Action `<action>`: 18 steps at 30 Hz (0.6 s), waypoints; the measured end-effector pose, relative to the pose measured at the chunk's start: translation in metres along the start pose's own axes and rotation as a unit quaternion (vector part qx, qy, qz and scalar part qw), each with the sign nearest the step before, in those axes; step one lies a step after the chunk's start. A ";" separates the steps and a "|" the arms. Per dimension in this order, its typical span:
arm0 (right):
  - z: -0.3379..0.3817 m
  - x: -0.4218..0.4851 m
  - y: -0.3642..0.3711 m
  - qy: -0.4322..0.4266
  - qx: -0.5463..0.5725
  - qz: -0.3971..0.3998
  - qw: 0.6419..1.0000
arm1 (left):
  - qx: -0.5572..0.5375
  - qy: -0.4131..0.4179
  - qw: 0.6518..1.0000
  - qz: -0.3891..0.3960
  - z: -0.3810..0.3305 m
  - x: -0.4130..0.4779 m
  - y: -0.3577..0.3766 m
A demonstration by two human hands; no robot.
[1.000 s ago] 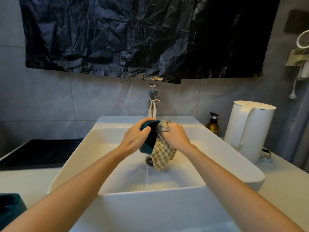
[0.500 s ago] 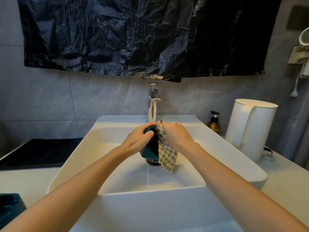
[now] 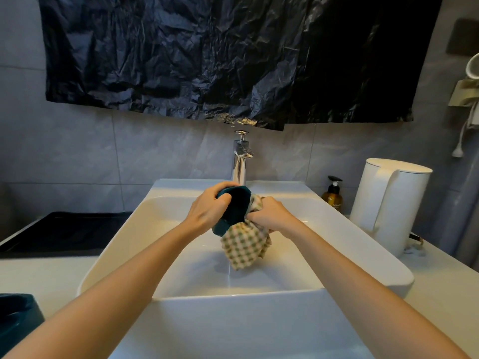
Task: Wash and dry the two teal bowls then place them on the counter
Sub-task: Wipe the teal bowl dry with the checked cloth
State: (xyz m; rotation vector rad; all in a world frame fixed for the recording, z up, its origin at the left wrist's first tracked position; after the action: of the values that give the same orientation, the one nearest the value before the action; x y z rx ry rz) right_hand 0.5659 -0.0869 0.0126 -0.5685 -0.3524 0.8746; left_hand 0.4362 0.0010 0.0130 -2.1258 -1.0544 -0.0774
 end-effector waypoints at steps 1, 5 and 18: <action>0.000 -0.001 0.000 -0.018 -0.036 -0.023 0.999 | 0.009 0.007 1.000 0.013 -0.001 -0.001 0.002; 0.001 -0.003 0.003 -0.168 -0.199 -0.087 0.962 | 0.041 0.012 0.996 0.083 0.006 0.000 0.008; 0.002 0.007 -0.012 -0.037 0.020 -0.169 0.985 | -0.160 -0.016 0.985 0.068 -0.007 0.000 0.001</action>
State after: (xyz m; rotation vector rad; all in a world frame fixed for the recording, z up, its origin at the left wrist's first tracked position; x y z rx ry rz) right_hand 0.5764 -0.0873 0.0220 -0.4228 -0.4819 0.5753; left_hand 0.4388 -0.0035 0.0177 -2.4906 -0.9634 -0.1570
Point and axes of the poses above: each hand's wrist, its own x-axis towards the middle knuckle, its own y-axis out of the palm, z = x × y, the point moved 1 cm from there along x, towards the middle knuckle, and after that the axes turned 11 degrees about x, right-handed, at the moved point
